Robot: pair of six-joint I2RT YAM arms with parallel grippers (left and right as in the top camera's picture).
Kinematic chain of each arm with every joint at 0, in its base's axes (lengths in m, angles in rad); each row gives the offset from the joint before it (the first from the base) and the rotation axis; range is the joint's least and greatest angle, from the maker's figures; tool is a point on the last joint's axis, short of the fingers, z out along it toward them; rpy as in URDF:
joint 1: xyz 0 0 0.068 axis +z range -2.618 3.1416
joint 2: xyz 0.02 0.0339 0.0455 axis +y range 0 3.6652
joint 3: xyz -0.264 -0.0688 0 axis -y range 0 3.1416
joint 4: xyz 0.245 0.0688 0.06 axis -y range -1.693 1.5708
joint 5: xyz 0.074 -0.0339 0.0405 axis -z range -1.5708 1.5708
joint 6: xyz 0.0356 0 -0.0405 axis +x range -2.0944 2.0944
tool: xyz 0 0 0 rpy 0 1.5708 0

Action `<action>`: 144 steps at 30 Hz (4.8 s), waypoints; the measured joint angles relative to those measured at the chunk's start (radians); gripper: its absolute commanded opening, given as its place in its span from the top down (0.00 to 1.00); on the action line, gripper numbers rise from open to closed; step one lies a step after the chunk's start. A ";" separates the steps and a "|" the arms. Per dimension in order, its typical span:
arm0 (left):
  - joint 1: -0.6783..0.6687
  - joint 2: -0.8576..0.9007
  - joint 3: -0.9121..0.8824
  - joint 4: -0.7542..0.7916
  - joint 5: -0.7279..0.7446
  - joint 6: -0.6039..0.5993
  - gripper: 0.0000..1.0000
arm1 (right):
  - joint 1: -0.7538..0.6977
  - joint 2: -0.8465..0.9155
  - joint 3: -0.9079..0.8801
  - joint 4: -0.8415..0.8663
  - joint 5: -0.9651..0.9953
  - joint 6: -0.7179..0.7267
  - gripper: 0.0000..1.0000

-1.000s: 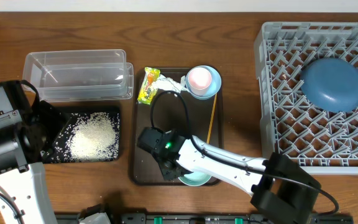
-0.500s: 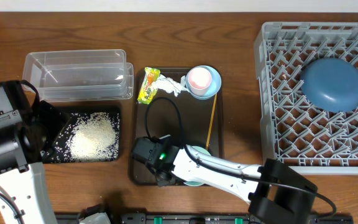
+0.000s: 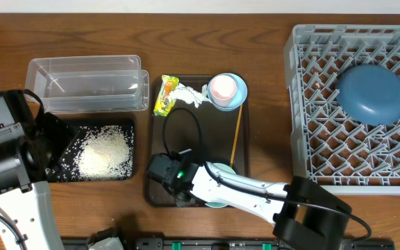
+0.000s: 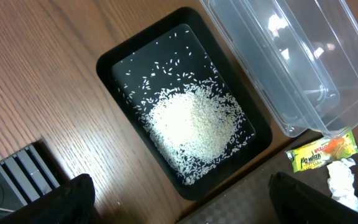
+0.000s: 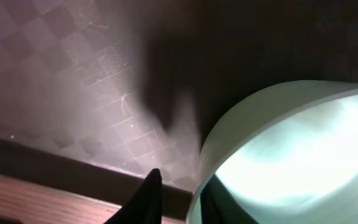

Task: Sort waste into correct bins and load items into the dishwasher rack

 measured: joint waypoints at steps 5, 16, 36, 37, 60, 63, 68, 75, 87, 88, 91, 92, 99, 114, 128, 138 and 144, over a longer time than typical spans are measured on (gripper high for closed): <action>0.000 0.000 0.000 0.000 0.000 0.000 0.08 | 0.000 0.011 -0.001 0.000 -0.001 0.007 0.99; 0.000 0.000 0.000 0.000 0.000 0.000 0.08 | -0.065 0.023 0.231 -0.260 -0.032 -0.044 0.99; 0.000 0.000 0.000 0.000 0.000 0.000 0.08 | -1.187 -0.279 0.520 -0.400 -0.332 -0.499 0.99; 0.000 0.000 0.000 0.000 0.000 0.000 0.08 | -1.264 -0.280 0.520 -0.388 -0.395 -0.540 0.99; 0.000 0.000 0.000 0.000 0.000 0.000 0.08 | -1.926 0.105 0.327 0.705 -1.297 -0.596 0.99; 0.000 0.000 0.000 0.000 0.000 0.000 0.08 | -1.938 0.161 0.325 0.837 -1.348 -0.517 0.99; 0.000 0.000 0.000 0.000 0.000 0.000 0.08 | -1.954 0.215 0.325 0.942 -1.389 -0.418 0.99; 0.000 0.000 0.000 0.000 0.000 0.000 0.08 | -2.002 0.222 0.325 0.939 -1.395 -0.368 0.99; 0.000 0.000 0.000 0.000 0.000 0.000 0.08 | -2.038 0.222 0.325 0.926 -1.396 -0.384 0.99; 0.000 0.000 0.000 0.000 0.000 0.000 0.08 | -2.037 0.222 0.325 0.926 -1.395 -0.387 0.99; 0.000 0.000 0.000 0.000 0.000 0.000 0.08 | -2.033 0.222 0.325 0.927 -1.387 -0.406 0.99; 0.000 0.000 0.000 0.000 0.000 0.000 0.08 | -2.030 0.222 0.325 0.927 -1.385 -0.412 0.99; 0.000 0.000 0.000 0.000 0.000 0.000 0.08 | -1.997 0.222 0.325 0.927 -1.328 -0.437 0.99; 0.000 0.000 0.000 0.000 0.000 0.000 0.08 | -1.969 0.266 0.325 0.972 -1.269 -0.473 0.99; 0.000 0.000 0.000 0.000 0.000 0.000 0.08 | -1.996 0.314 0.326 0.979 -1.283 -0.437 0.91; 0.000 0.000 0.000 0.000 0.000 0.000 0.08 | -2.065 0.198 0.319 0.687 -1.170 -0.412 0.74; 0.000 0.000 0.000 0.000 0.000 0.000 0.08 | -2.067 0.054 0.319 0.473 -1.020 -0.435 0.69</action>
